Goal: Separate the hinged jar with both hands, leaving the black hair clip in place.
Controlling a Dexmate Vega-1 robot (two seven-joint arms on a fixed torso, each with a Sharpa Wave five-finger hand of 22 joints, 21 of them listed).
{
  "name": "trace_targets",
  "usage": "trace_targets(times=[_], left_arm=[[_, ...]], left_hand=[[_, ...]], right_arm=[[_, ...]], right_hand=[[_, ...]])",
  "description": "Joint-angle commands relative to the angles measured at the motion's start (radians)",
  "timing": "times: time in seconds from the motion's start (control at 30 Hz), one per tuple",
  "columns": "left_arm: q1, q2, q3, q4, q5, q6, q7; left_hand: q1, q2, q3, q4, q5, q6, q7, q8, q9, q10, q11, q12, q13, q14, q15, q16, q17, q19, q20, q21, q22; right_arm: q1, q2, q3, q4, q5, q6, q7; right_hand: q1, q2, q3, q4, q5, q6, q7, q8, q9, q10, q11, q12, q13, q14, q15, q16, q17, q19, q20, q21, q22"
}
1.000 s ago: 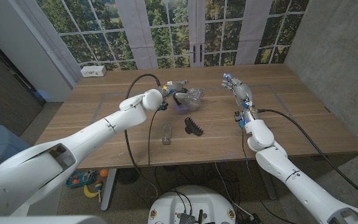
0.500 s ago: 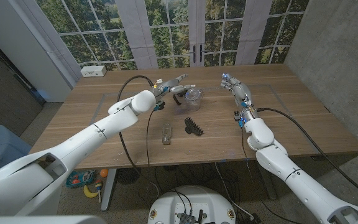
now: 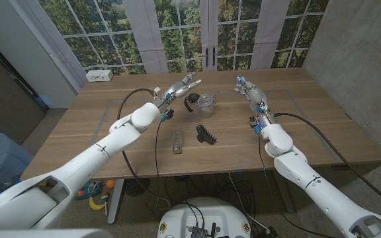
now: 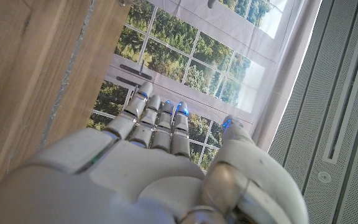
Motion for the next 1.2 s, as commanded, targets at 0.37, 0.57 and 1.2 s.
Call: trace_targets(times=[0.37,0.57,1.2], left_arm=[[0.138,-0.054,-0.112,0.075,-0.246,-0.239,0.007],[0.176,-0.053,-0.135,0.063,-0.298,-0.244,0.004],[0.255,-0.076,-0.211,0.09,-0.467,-0.21,0.026]], left_hand=[[-0.031,0.074,0.043,0.012,0.026,-0.041,0.039,-0.005,-0.002,-0.105,-0.038,0.009,-0.002,-0.082,-0.046,0.005,-0.003,0.013,-0.07,0.019,-0.006],[-0.062,0.122,0.13,0.082,0.056,0.002,0.086,-0.008,-0.002,-0.071,-0.03,0.002,-0.003,-0.049,-0.049,0.003,-0.001,0.044,-0.083,0.013,-0.006],[-0.082,0.119,0.328,0.118,0.106,-0.031,0.124,-0.025,-0.002,-0.057,-0.013,-0.017,-0.002,-0.033,-0.036,-0.012,-0.002,0.071,-0.11,-0.009,-0.009]], right_arm=[[0.059,0.008,-0.007,0.085,0.076,0.027,0.108],[0.067,0.027,0.005,0.125,0.115,0.065,0.135],[0.035,0.028,0.031,0.082,0.034,0.066,-0.003]], right_hand=[[-0.12,0.02,-0.012,0.072,-0.016,-0.031,-0.011,-0.002,-0.004,-0.039,-0.015,0.004,-0.041,-0.079,-0.033,-0.025,-0.045,-0.045,-0.017,-0.038,-0.004],[-0.179,0.021,-0.024,0.115,-0.011,-0.031,0.002,0.0,-0.007,-0.029,-0.027,0.009,-0.056,-0.08,-0.051,-0.02,-0.059,-0.053,-0.03,-0.05,-0.005],[-0.251,0.039,0.032,0.2,0.025,-0.059,0.036,0.0,-0.012,-0.018,-0.036,0.012,-0.1,-0.065,-0.059,-0.014,-0.107,-0.067,-0.119,-0.096,-0.014]])
